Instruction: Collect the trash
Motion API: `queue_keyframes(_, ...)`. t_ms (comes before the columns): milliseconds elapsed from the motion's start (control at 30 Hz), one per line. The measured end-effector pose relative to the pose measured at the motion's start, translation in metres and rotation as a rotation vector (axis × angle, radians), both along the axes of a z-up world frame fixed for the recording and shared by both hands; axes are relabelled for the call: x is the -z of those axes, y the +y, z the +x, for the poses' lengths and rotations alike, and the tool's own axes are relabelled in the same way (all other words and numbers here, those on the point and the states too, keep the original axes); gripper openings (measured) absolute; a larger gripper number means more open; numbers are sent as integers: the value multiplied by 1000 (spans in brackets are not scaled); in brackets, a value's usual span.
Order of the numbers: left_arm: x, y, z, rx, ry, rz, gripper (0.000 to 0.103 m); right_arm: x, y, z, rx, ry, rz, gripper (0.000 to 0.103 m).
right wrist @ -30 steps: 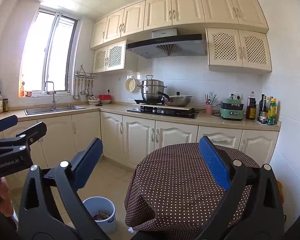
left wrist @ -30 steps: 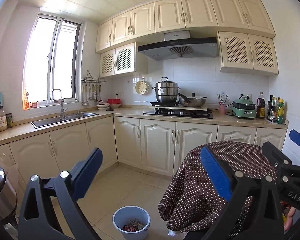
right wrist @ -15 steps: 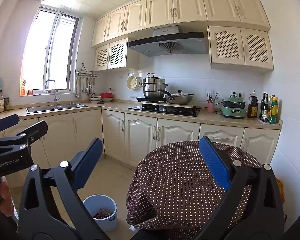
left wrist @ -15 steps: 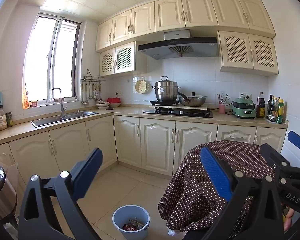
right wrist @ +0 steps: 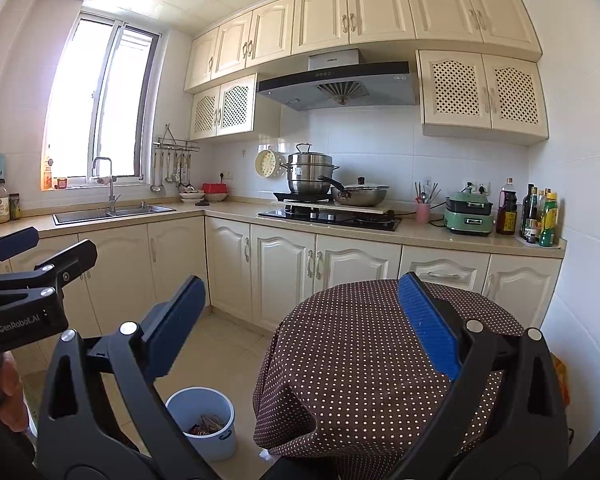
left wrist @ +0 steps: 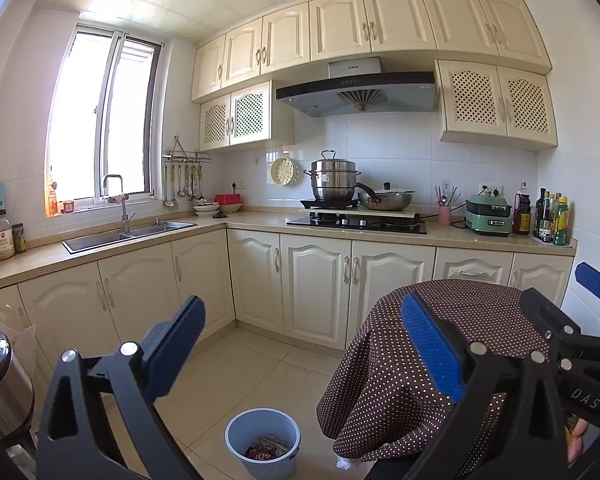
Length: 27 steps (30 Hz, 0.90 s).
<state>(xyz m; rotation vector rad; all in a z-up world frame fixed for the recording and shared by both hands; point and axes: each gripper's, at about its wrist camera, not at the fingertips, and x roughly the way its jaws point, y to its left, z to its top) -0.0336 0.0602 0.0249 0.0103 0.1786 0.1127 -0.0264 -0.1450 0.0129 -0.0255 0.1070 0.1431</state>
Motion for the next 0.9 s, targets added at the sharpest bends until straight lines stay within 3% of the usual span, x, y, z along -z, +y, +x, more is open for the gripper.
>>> queue_keyframes(900, 2, 0, 0, -3, 7, 2, 97, 6, 3, 1, -4, 7, -2, 95)
